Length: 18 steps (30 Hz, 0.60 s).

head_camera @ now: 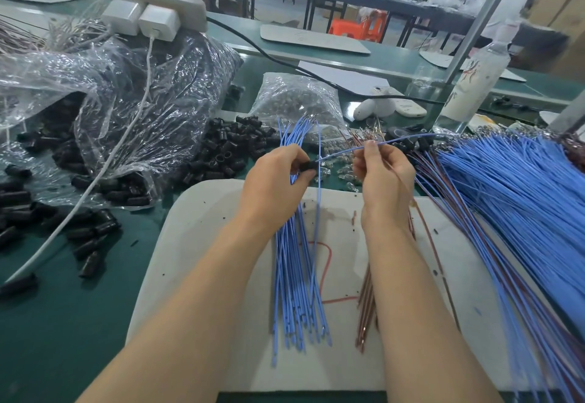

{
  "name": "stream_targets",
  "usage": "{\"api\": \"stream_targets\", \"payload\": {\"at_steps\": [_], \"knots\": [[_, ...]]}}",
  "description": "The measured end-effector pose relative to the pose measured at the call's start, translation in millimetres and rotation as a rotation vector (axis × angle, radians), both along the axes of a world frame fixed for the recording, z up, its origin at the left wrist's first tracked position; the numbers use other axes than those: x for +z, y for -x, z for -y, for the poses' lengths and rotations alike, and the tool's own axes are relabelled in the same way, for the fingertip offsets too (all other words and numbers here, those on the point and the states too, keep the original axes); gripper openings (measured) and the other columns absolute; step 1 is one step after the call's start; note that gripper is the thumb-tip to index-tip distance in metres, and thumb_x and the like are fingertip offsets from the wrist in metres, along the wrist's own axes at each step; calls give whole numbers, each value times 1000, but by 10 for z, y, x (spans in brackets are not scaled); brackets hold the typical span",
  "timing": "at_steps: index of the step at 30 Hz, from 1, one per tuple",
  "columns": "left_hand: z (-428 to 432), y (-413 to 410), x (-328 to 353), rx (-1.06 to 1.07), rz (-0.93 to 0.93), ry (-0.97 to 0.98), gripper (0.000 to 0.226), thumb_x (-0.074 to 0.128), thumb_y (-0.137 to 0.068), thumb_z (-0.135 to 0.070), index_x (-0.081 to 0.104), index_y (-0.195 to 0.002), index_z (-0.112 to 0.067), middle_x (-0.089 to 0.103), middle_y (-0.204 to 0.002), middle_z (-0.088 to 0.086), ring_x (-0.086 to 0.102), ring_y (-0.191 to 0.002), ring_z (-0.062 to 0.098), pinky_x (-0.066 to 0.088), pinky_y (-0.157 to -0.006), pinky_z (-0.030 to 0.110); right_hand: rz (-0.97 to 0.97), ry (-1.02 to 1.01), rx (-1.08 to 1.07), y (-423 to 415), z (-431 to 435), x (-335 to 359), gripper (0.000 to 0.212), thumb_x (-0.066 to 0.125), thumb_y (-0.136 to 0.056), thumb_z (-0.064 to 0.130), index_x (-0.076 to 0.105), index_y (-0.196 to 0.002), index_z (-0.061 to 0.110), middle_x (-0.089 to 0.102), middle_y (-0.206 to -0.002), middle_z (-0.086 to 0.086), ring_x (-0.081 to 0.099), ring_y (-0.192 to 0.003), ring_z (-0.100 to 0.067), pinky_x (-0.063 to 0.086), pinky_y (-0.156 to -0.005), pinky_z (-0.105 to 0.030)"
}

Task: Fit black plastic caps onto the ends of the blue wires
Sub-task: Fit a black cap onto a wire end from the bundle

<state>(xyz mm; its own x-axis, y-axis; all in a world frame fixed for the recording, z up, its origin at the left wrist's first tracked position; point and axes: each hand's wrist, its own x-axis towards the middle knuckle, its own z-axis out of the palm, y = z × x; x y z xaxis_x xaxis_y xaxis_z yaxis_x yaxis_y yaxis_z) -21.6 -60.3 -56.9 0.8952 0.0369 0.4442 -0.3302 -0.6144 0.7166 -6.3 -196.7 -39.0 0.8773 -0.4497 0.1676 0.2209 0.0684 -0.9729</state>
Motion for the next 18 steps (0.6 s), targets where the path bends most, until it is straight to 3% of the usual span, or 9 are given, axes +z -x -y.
{"api": "stream_targets", "payload": {"at_steps": [7,11,13,18], "knots": [[-68,-22,6,140,-65,-62,10,62,-86,-22,62,-92,-14,65,-89,0,60,-86,21,49,-79,39,31,-63,-56,6,44,30,15,54,-96,14,58,-82,17,62,-70,4,57,-58,0,48,-58,-15],[-271,-56,-8,457,-311,-404,23,57,-83,-33,58,-102,-19,56,-108,5,50,-105,29,35,-89,41,30,-107,-61,4,53,41,17,52,-97,14,57,-82,16,63,-72,2,59,-61,-4,48,-60,-17],[-309,-61,-16,481,-377,-435,28,56,-82,-34,57,-106,-20,51,-114,7,42,-111,31,30,-91,43,21,-72,-46,9,33,30,17,51,-97,15,57,-82,16,62,-70,3,59,-60,-4,48,-59,-17],[-242,-130,-85,389,-162,-306,30,48,-89,-27,60,-115,-22,54,-120,0,35,-116,27,21,-92,38,6,-3,2,21,-10,41,18,51,-97,15,59,-81,13,62,-65,6,57,-54,1,48,-55,-16]]}}
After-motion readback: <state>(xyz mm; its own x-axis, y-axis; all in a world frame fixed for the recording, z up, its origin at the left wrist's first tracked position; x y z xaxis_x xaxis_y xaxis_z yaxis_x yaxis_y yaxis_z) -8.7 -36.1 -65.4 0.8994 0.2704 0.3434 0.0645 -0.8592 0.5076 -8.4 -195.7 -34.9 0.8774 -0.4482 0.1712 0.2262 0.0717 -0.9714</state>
